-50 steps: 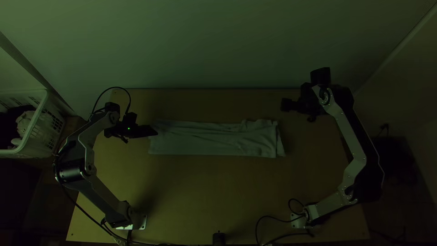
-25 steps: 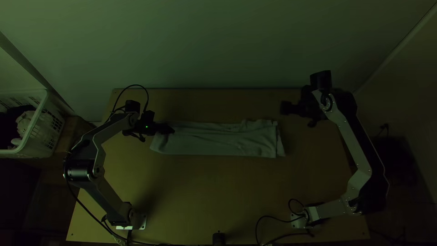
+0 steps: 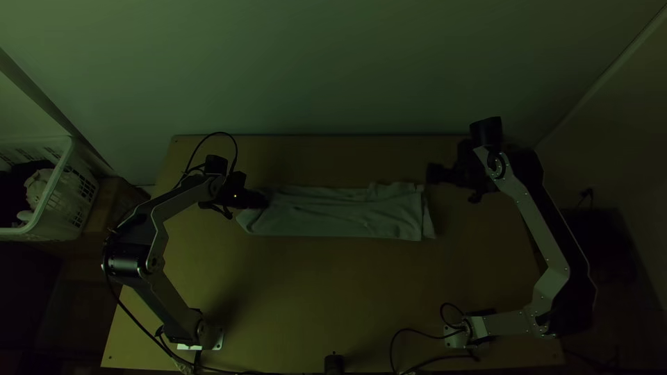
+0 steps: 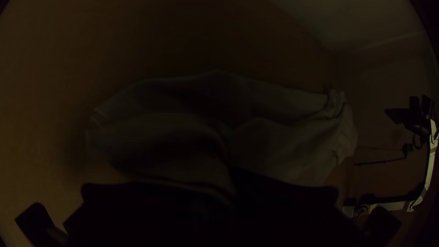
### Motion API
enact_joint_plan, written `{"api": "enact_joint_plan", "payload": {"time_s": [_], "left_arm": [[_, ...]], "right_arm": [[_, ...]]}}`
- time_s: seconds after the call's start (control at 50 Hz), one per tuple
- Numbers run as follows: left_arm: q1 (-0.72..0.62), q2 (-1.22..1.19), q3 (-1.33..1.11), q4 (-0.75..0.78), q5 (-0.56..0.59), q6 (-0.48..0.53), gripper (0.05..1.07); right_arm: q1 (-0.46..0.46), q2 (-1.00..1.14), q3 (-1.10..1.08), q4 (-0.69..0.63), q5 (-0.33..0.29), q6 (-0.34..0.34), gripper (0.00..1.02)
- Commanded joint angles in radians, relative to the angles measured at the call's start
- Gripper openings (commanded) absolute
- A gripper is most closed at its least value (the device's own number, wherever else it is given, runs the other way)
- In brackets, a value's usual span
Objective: Fold the t-shirt
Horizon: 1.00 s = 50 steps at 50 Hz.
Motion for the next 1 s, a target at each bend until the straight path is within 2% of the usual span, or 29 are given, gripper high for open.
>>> {"api": "enact_joint_plan", "payload": {"time_s": [0.0, 0.2, 0.46, 0.74, 0.88, 0.98], "left_arm": [[0.019, -0.013, -0.047, -0.029, -0.030, -0.003, 0.08], [0.148, -0.045, -0.007, -0.101, -0.059, 0.075, 0.08], [0.312, -0.078, 0.069, -0.188, -0.121, 0.188, 0.08], [0.477, -0.085, 0.158, -0.294, -0.168, 0.310, 0.08], [0.549, -0.085, 0.237, -0.339, -0.222, 0.371, 0.08], [0.563, -0.085, 0.293, -0.371, -0.306, 0.405, 0.08]], "right_arm": [[0.010, -0.026, -0.021, -0.008, 0.007, 0.018, 0.98], [0.010, -0.037, -0.063, 0.019, 0.010, 0.016, 0.98], [0.009, -0.085, -0.158, 0.136, 0.014, 0.010, 0.98], [-0.025, -0.103, -0.190, 0.170, 0.014, 0.007, 0.98], [-0.056, -0.106, -0.195, 0.176, 0.013, -0.005, 0.98], [-0.066, -0.108, -0.198, 0.177, 0.013, -0.007, 0.98]]}}
